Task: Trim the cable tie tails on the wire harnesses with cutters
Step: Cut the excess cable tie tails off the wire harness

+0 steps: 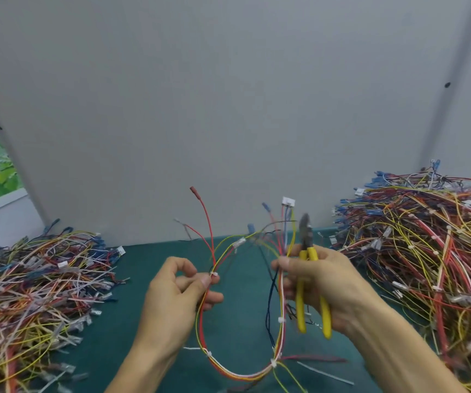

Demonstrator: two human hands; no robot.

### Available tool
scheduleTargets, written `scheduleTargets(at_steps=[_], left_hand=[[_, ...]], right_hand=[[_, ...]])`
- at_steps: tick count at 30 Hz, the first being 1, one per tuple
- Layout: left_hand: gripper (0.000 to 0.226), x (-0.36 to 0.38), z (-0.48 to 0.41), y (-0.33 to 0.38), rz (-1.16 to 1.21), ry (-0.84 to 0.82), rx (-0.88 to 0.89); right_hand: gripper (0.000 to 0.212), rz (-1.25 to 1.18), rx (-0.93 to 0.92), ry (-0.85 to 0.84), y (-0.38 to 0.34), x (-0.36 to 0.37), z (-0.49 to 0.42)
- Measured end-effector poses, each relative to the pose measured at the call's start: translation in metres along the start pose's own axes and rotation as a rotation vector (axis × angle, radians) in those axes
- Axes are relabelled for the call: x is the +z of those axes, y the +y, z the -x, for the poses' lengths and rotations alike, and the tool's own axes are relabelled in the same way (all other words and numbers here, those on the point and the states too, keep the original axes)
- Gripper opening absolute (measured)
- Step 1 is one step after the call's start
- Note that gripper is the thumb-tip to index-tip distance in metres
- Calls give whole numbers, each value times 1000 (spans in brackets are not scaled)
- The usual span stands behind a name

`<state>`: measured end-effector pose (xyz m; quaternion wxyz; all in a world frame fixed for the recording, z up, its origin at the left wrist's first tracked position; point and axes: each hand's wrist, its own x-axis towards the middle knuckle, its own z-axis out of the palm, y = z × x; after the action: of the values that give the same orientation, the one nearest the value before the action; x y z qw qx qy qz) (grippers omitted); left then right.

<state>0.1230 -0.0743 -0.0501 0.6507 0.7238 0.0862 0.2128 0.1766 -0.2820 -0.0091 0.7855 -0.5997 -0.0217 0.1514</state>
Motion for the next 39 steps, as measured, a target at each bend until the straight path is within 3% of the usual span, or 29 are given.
scheduleTargets(at_steps=[2, 6, 8, 11, 14, 17, 20, 23, 28, 36, 39], left_hand=[[18, -5, -3, -5, 22, 46, -28], [7, -9, -7, -13, 162, 63, -204], [11, -7, -6, -14, 251, -17, -321], [16, -4, -2, -15, 98, -135, -364], [12, -3, 2, -13, -38, -249, -316], [16, -3, 4, -6, 8, -325, -204], [16, -2, 0, 1, 188, -136, -171], [12, -7, -7, -3, 328, 101, -278], [16, -17, -15, -17, 430, 263, -399], [11, -24, -19, -23, 491, 259, -456], [15, -23, -16, -24, 318, 220, -481]], right_hand=[[5, -203, 94, 75, -1, -6, -7], [17, -364, 213, 174, 2, -18, -17], [17, -343, 236, 157, 5, -19, -19], [8, -255, 250, 56, 8, -15, -19], [6, -52, 232, -68, 11, -9, -15], [8, 83, 220, -71, 17, -5, -13], [10, -39, 216, 72, 19, -8, -18], [14, -294, 211, 198, 15, -18, -25], [19, -507, 166, 284, 9, -32, -32], [16, -534, 140, 289, 10, -33, -34], [11, -460, 133, 280, 9, -32, -32]])
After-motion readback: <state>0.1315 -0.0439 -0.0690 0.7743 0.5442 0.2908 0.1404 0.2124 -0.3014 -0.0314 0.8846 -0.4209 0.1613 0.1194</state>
